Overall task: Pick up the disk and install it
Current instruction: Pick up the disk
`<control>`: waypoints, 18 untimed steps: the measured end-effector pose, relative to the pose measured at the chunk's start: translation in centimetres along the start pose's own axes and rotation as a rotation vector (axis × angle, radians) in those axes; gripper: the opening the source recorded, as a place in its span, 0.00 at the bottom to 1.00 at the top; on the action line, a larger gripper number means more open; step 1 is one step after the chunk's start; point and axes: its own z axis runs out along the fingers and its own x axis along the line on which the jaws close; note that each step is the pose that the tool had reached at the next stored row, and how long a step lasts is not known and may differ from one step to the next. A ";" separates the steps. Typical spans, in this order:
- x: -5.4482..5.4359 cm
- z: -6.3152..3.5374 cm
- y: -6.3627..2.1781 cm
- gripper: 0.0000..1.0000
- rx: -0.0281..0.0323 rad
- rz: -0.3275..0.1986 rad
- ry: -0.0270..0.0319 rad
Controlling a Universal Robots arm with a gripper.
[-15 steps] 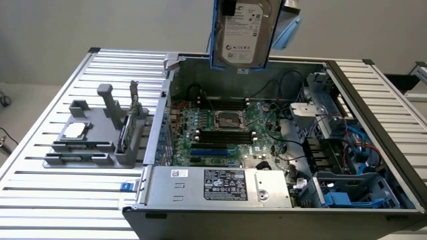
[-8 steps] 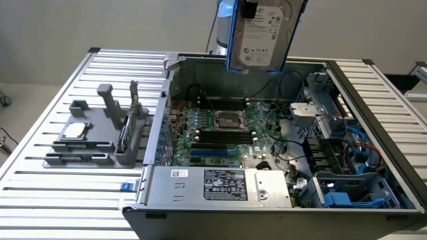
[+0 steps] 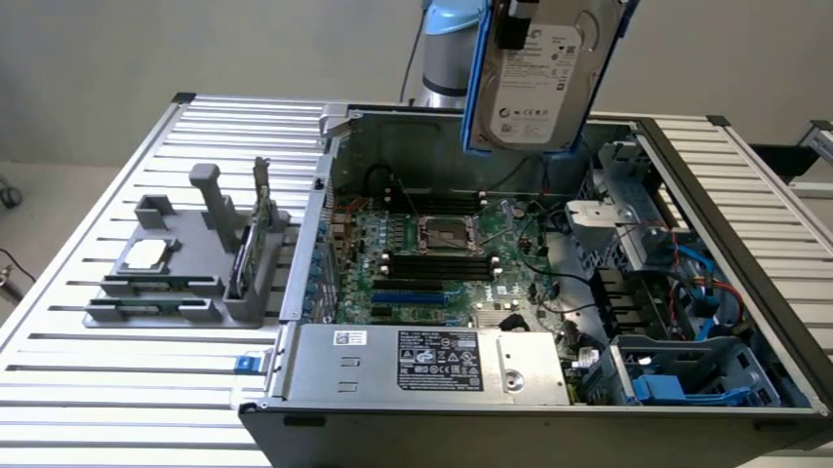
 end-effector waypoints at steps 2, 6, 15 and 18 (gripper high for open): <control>0.6 0.01 -0.28 0.33 0.0027 0.000 0.0000; 1.8 0.03 -0.85 0.33 0.0076 0.000 0.0003; 4.6 0.06 -2.30 0.33 0.0136 0.000 0.0005; 5.6 0.05 -2.91 0.33 0.0136 0.000 0.0006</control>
